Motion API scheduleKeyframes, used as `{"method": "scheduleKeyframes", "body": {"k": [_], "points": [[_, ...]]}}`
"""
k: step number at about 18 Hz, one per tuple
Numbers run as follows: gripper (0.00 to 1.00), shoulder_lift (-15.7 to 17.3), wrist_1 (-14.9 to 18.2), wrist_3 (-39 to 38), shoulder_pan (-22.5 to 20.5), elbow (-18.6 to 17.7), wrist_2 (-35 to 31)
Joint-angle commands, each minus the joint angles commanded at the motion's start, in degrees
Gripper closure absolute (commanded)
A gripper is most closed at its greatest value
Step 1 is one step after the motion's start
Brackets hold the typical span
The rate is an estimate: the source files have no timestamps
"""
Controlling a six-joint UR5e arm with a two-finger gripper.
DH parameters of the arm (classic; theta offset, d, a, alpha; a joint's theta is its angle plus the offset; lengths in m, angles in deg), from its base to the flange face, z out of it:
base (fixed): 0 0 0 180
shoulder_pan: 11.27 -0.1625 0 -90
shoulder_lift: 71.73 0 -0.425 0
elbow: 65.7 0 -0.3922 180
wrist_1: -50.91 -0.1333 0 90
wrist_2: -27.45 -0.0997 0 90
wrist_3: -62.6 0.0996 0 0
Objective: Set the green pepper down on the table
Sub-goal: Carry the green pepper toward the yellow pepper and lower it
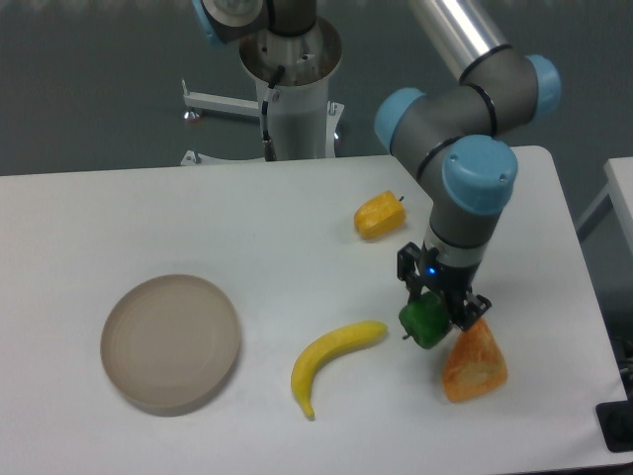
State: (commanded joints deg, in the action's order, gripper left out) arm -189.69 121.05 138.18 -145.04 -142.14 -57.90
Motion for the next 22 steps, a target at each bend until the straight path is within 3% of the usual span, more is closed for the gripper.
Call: {"method": "scheduleKeyframes", "body": {"k": [6,12,16,18,22], "points": [[0.73,1.42,-0.35,11.76,-2.81,-5.37,-0.26],[0.73,1.76,-0.27,19.41,-5.62,-6.96,-1.49],[0.74,3.34,-0.01,18.29,-5.19,-9.24,0.52],[0.74,4.48,0.0,14.61,-4.83,-10.64,6.21],[0.74,5.98,-2.98,12.75,-4.48,-15.13,9.05]]}}
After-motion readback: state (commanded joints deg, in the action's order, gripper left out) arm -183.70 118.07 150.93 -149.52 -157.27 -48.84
